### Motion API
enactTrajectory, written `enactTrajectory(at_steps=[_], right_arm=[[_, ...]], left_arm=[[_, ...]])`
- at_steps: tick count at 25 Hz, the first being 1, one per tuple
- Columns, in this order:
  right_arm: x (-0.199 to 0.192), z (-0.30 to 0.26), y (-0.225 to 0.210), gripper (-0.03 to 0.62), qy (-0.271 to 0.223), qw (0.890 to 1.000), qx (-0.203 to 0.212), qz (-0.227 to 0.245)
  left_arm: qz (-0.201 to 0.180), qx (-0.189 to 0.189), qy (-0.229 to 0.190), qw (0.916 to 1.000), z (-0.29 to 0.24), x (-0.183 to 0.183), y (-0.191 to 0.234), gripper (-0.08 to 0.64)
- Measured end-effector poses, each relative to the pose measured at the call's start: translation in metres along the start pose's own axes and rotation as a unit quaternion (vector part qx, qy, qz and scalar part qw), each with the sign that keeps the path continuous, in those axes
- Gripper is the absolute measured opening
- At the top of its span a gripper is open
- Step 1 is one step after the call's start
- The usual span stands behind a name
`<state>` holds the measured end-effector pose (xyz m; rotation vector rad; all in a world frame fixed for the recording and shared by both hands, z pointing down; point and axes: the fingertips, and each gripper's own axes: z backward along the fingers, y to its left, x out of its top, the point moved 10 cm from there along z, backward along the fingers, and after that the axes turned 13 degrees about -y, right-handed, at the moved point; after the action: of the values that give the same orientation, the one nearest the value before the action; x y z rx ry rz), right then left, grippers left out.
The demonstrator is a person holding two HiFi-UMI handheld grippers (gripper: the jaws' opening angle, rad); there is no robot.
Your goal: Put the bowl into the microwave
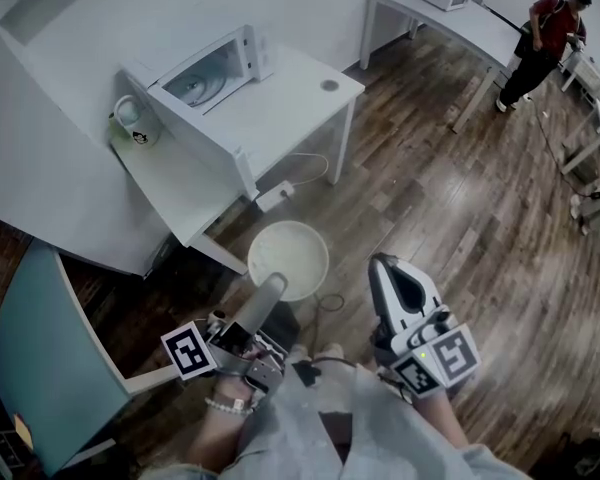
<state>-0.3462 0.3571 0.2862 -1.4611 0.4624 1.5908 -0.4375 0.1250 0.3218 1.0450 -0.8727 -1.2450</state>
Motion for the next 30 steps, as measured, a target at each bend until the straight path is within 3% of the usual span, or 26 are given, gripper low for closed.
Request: enactTrajectory(at_steps=[19, 30], right_arm=[[0.007, 0.041, -0.045, -0.003, 0.007, 1.000, -0.002, -0.013], [0.003, 0.022, -0.068, -0.003, 0.009, 1.000, -0.016, -0.008]], left_arm=[[-0.006, -0.002, -0.030, 0.9995, -0.011, -0.044, 0.006, 0.259], [-0.001, -0.004, -0.018, 0.9998, -0.043, -0.032, 0.023, 0.259]])
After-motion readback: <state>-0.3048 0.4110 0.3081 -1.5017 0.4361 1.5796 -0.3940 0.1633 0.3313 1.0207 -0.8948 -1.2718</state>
